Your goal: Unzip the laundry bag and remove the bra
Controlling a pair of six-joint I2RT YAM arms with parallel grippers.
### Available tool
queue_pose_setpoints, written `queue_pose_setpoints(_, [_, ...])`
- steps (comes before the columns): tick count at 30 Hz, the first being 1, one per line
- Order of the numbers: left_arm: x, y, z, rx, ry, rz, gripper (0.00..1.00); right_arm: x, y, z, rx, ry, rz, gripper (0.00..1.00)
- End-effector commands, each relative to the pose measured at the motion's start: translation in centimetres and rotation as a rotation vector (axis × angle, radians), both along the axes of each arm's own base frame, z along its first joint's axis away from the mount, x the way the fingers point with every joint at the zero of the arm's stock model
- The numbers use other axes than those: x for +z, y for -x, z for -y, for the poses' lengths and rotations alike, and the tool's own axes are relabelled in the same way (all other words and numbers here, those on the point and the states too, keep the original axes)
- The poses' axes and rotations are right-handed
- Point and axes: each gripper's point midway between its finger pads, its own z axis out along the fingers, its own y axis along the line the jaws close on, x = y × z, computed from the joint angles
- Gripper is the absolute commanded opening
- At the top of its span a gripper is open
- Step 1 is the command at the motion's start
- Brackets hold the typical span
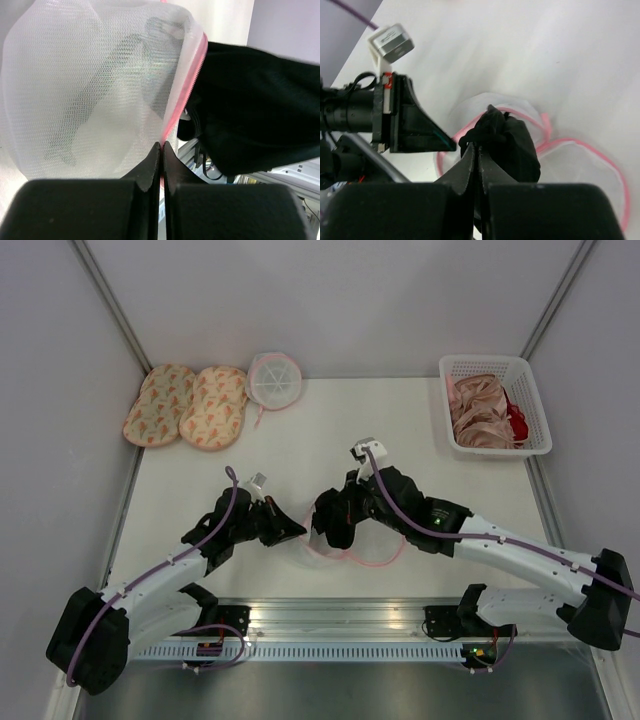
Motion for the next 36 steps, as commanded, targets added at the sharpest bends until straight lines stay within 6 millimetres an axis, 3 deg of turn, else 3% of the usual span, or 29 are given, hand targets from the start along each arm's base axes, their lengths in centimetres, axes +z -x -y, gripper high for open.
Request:
queue_pose_setpoints(1, [0.1, -0.4, 0.0, 0.024, 0.010, 0.010, 0.02, 5.8, -2.9, 3.3, -0.172, -0.021, 0.162, 0.01])
queue_pose_setpoints(6, [0.1, -0.3, 0.0, 0.022, 0.013, 0.007, 0.02, 12.0, -6.6, 8.3, -0.425, -0.001, 0.313, 0.00])
queue_pose_setpoints(16, [0.5, -0.1, 0.0, 0.018, 0.022, 0.015, 0.02, 19.4, -14.2, 18.1, -0.809, 0.082, 0.463, 0.00])
queue_pose_setpoints(17, [0.6, -0.1, 0.0, 0.018, 0.023, 0.016, 0.02, 20.4, -15.5, 20.0, -0.866, 0.092, 0.477, 0.00])
queue_pose_setpoints(19, [0.7, 0.0, -0.1, 0.018, 0.024, 0.017, 0.02, 21.7, -17.0, 21.7, -0.909, 0.086, 0.500, 0.00])
queue_pose_setpoints(20, [0.8, 0.0, -0.1, 0.017, 0.025, 0.017, 0.02, 22.9, -18.6, 23.8, -0.968, 0.087, 0.513, 0.00])
queue_pose_setpoints(22, [0.9, 0.0, 0.0, 0.015, 0.024, 0.016, 0.02, 24.0, -20.2, 25.8, -1.013, 0.087, 0.530, 0.01])
queue_pose_setpoints(23, [0.9, 0.0, 0.0, 0.014, 0.024, 0.015, 0.02, 25.5, -21.7, 28.2, -1.069, 0.076, 0.547, 0.01])
queue_pose_setpoints(25, [1.1, 0.1, 0.0, 0.008, 0.026, 0.012, 0.02, 26.6, -23.4, 30.0, -1.091, 0.048, 0.558, 0.00])
queue_pose_setpoints(29, [1.4, 0.0, -0.1, 0.013, 0.024, 0.021, 0.02, 30.8, -27.1, 35.2, -1.151, 0.020, 0.613, 0.01])
queue_pose_setpoints(32, [0.8, 0.5, -0.4, 0.015, 0.007, -0.006, 0.02, 32.8, -28.3, 37.4, -1.186, 0.001, 0.669, 0.01])
queue_pose_setpoints(33, [0.7, 0.5, -0.4, 0.015, 0.004, -0.010, 0.02, 33.5, -28.3, 39.2, -1.218, -0.003, 0.692, 0.00])
queue_pose_setpoints(36, [0.4, 0.7, -0.4, 0.015, 0.003, -0.022, 0.02, 35.4, -28.3, 41.9, -1.261, -0.051, 0.758, 0.00])
